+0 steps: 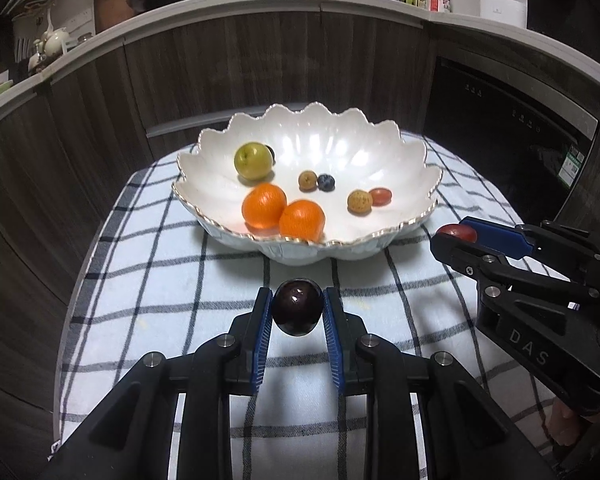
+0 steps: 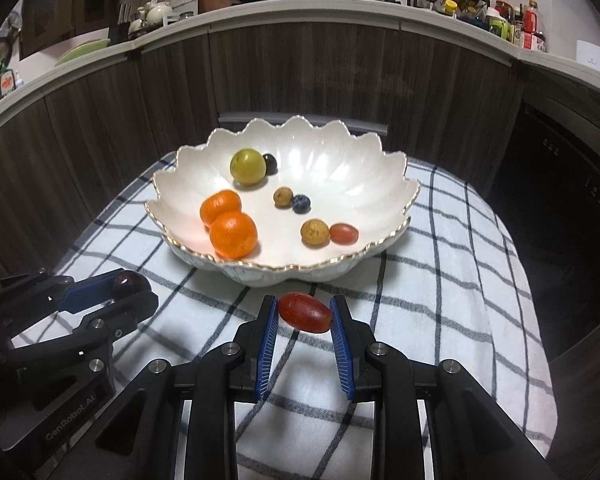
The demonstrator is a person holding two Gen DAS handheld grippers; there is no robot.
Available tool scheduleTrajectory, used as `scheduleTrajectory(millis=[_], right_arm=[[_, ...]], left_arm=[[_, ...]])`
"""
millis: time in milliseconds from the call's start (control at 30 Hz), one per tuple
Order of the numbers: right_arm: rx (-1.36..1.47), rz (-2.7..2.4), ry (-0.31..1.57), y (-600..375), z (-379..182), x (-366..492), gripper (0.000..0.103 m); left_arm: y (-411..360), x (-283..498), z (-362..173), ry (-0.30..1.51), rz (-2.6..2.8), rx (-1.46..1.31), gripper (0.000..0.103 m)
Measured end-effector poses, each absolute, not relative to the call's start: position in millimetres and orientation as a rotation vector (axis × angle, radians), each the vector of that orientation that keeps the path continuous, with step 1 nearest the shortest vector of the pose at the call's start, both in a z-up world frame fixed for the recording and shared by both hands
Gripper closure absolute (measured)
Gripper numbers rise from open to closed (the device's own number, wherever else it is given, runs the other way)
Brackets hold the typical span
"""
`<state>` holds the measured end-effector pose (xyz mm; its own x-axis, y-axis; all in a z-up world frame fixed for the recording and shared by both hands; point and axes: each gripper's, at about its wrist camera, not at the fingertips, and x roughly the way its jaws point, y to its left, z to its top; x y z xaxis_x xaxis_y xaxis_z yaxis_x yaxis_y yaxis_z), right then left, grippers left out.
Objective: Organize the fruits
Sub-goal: 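Lift the dark grape and red grape and carry both over the bowl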
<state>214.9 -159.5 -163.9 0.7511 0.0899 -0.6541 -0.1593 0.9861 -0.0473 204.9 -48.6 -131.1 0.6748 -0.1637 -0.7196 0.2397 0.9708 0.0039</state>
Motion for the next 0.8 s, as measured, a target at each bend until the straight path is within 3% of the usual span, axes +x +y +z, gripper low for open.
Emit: scheduleTrajectory(millis=[800], right_arm=[[-0.099,0.114,0.633,-168.9,-125.1,253.6,0.075]], left_arm=[[-42.3,264.3,-105.0,0.746,-0.198,0.080,0.077]])
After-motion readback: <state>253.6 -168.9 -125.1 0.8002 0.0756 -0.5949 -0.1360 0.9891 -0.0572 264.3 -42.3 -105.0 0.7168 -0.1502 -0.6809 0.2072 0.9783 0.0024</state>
